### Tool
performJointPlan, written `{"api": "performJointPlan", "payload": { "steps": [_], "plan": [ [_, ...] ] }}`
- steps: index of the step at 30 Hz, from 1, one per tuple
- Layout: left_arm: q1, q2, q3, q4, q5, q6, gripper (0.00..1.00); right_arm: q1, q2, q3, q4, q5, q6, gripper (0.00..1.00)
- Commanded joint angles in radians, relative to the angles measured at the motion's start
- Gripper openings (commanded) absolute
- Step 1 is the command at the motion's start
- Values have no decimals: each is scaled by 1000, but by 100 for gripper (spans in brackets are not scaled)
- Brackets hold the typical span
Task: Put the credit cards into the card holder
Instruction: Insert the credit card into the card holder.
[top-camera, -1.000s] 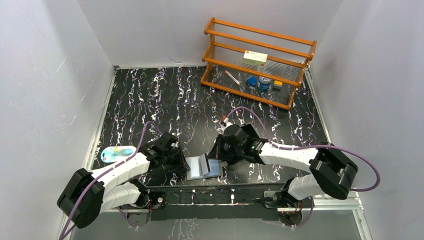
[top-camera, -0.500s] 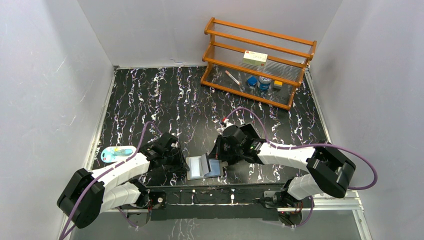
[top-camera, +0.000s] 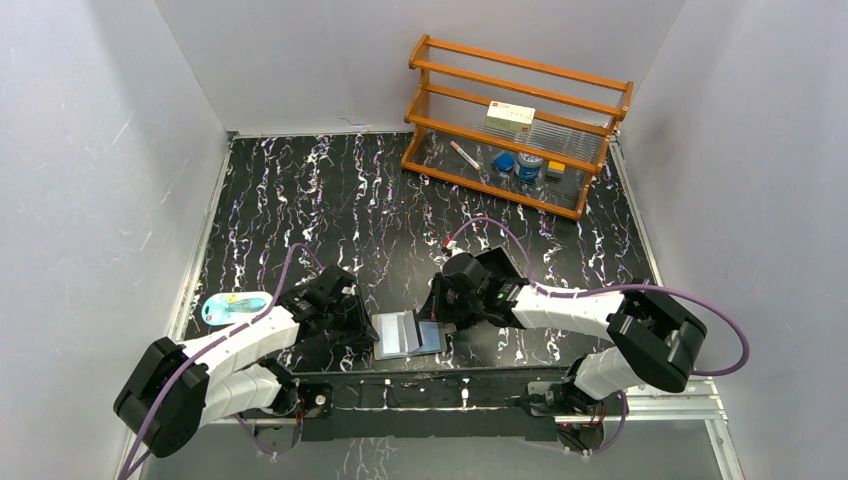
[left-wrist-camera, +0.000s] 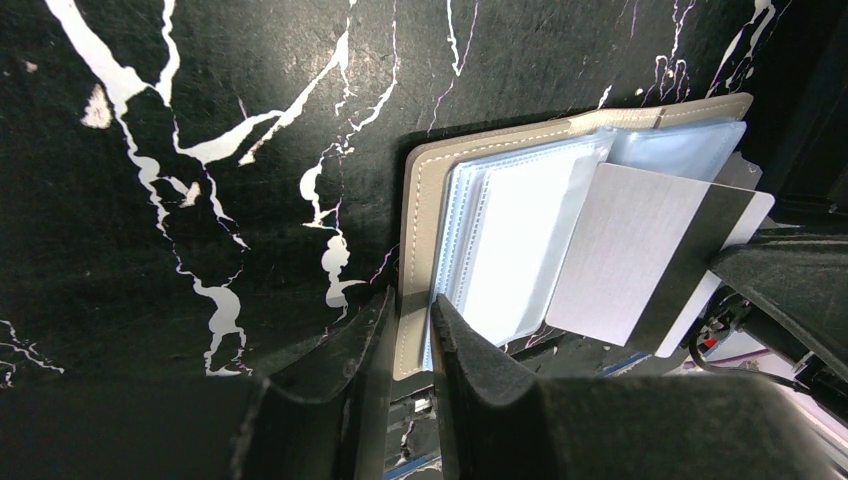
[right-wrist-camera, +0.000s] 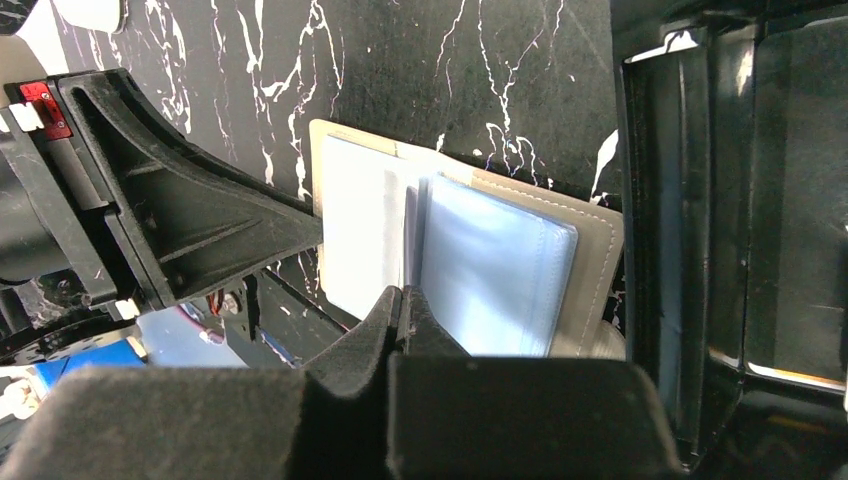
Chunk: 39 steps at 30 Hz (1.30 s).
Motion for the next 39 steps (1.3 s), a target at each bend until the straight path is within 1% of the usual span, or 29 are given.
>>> {"api": "performJointPlan", "payload": {
  "steps": [1,12,22,26,34,36,39],
  "plan": [
    [4,0,-26,-42,-16,5,19,9,13,15,10,12,17,0],
    [3,8,-32,-30,-8,5,19,12,25,-7,54,20,44,0],
    [4,10,-38,-13,6,2,19,12,27,-30,125,51,23,0],
    [4,10,-45,-5,14,-2,19,12,41,-30,127,52,30,2],
    [3,14,-49,7,22,-6,19,15,62,-46,150,48,44,2],
    [4,14,-50,8,22,-6,19,15,70,-46,156,38,49,4],
    [4,15,-50,9,23,-6,19,26,86,-21,124,39,42,10]
  ]
}}
